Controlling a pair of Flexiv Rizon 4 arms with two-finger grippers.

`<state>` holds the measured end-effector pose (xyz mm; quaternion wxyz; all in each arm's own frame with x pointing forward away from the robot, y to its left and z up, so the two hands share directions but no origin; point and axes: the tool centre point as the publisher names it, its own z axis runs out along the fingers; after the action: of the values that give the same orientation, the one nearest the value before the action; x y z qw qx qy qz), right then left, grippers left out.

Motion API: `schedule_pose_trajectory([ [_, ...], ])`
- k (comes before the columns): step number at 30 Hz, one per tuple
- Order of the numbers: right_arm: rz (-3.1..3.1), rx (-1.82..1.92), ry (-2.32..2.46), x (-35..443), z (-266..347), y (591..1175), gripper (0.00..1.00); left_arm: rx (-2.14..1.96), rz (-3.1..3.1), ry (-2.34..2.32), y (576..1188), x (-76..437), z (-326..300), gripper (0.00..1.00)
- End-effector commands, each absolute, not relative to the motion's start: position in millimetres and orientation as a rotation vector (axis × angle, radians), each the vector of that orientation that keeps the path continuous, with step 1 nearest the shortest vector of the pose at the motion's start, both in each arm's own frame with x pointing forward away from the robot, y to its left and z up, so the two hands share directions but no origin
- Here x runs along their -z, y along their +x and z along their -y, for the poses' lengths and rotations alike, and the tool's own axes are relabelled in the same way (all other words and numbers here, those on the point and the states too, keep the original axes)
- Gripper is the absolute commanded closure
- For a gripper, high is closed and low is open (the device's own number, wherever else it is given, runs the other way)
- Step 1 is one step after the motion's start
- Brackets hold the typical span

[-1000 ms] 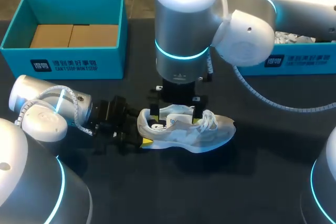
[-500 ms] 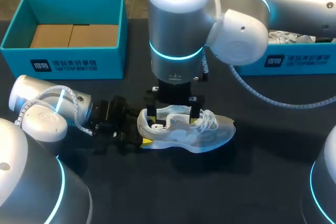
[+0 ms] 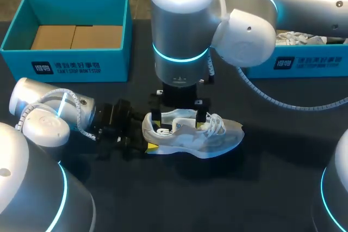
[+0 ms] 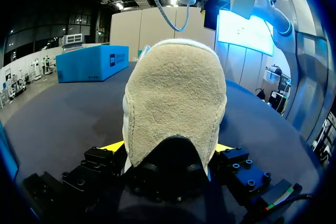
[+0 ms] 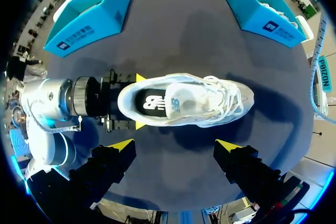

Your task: Take the shoe out of the shoebox, open the shoe tongue, remove and reinsert the insole, then place the shoe into the shoebox

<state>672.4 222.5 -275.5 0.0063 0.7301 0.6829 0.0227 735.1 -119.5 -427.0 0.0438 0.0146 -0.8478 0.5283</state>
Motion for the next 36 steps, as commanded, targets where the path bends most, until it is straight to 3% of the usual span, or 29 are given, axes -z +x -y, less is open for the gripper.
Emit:
schedule_pose_trajectory([
  [1,-2.008,-0.046,2.367,277.2,-232.9,672.3,0.0,-1.611,2.594,0.044,738.2,431.7,122.1,1.0],
  [27,-1.968,0.088,2.279,272.6,-288.9,685.0,0.0,-1.611,2.594,0.044,738.2,431.7,122.1,1.0],
  [36,-1.798,0.165,2.275,276.3,-280.4,685.0,0.0,-1.611,2.594,0.044,738.2,431.7,122.1,1.0],
])
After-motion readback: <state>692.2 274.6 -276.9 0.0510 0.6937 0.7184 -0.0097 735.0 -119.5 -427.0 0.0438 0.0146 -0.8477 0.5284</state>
